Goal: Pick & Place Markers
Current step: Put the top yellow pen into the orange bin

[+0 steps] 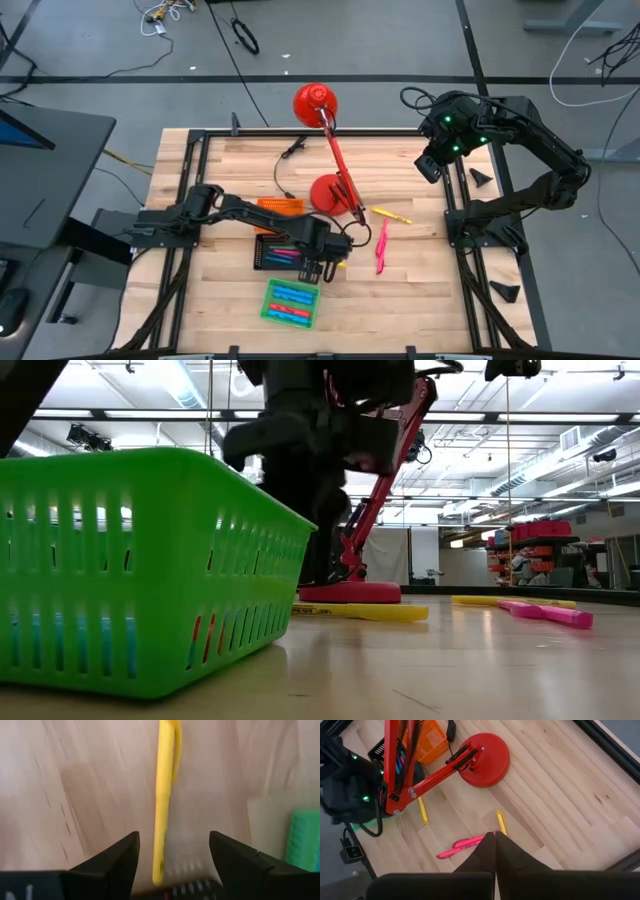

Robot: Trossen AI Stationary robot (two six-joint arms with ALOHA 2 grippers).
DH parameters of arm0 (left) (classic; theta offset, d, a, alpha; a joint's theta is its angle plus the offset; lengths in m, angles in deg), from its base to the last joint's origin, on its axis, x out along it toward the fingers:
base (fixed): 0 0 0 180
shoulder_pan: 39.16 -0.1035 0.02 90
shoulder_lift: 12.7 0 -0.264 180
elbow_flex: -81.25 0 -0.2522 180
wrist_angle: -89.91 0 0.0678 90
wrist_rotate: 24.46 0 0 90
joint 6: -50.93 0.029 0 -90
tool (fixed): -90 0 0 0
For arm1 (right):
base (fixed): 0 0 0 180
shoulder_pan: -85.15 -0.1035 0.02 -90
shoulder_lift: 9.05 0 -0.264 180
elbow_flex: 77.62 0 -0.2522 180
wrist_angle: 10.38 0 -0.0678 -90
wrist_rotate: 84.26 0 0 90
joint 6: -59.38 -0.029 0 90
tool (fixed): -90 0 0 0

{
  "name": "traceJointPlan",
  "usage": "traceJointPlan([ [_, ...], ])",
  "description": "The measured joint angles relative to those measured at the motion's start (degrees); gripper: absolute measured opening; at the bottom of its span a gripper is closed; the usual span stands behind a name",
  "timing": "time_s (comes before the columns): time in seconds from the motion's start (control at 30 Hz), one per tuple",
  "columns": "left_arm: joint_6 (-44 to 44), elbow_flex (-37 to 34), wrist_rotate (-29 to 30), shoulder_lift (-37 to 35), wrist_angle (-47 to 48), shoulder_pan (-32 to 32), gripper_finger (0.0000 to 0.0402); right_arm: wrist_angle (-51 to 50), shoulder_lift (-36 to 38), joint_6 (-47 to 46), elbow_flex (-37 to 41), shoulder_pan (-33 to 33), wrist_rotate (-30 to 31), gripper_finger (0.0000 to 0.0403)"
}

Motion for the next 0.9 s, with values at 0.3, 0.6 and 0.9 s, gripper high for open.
traceJointPlan([
  [0.3, 1.7, 0.0, -1.6, 2.9, -1.2, -0.9, 0.0248, 0.0, 0.0, 0.0, 0.0, 0.0, 0.0, 0.0000],
  [0.6, 2.6, 0.1, -1.5, 4.1, -0.6, -1.1, 0.0247, 0.0, 0.0, -0.3, 0.0, 0.0, 0.1, 0.0000],
  [0.9, 3.2, 0.1, -3.6, 4.2, -0.8, -1.6, 0.0145, 0.0, 0.0, 0.0, 0.0, 0.0, 0.2, 0.0000],
])
